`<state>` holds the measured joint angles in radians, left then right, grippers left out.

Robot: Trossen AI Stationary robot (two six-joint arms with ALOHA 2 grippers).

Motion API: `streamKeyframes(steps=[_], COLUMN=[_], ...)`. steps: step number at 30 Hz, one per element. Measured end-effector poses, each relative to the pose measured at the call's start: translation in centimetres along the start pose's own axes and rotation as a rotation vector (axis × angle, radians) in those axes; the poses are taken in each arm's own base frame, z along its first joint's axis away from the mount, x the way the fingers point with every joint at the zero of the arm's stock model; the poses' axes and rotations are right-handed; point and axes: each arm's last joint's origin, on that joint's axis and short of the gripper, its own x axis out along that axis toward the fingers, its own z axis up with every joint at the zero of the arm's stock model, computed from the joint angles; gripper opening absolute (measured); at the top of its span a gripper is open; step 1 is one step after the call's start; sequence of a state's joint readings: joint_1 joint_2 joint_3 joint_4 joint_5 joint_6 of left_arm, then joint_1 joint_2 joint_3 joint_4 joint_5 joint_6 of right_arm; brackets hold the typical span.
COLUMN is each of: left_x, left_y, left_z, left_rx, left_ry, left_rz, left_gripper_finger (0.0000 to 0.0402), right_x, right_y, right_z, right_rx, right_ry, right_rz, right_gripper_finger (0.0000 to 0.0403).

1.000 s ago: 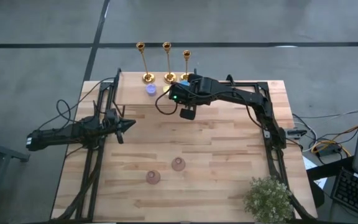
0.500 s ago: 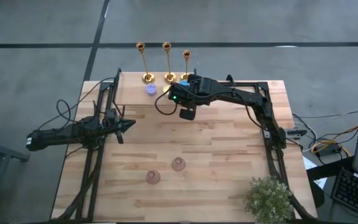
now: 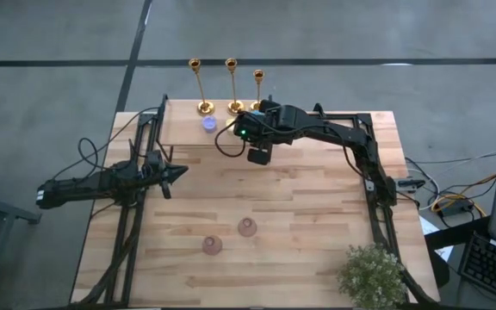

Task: Pick & Place candle stick holders
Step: Put the top pink candle holder on the shelf

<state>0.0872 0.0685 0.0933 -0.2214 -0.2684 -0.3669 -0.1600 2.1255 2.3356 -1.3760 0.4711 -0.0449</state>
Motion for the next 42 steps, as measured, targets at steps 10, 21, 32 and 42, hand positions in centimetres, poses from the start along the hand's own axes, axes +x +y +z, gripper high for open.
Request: streamKeyframes(steps=[10,21,32,42], left_x=[0.0,0.0,0.0,0.0], left_y=[0.0,0.0,0.0,0.0], left_z=[0.0,0.0,0.0,0.0], left_rx=[0.0,0.0,0.0,0.0], left_ry=[0.0,0.0,0.0,0.0], left_rz=[0.0,0.0,0.0,0.0], left_gripper_finger=[0.0012,0.0012,0.0012,0.0012], right_x=[0.5,0.9,0.6,-3.0], right_y=[-0.1,-1.0,-1.3,-0.3], right_z=[0.4,0.8,1.1,0.1], right_rx=[-0.039,0.013,0.053,0.08], right_ry=[-0.015,-0.048,-0.086,-0.111], right_rz=[-0.081,-0.115,-0.151,-0.071], right_gripper_finger=[0.0117,0.0099,0.0102,0.0075])
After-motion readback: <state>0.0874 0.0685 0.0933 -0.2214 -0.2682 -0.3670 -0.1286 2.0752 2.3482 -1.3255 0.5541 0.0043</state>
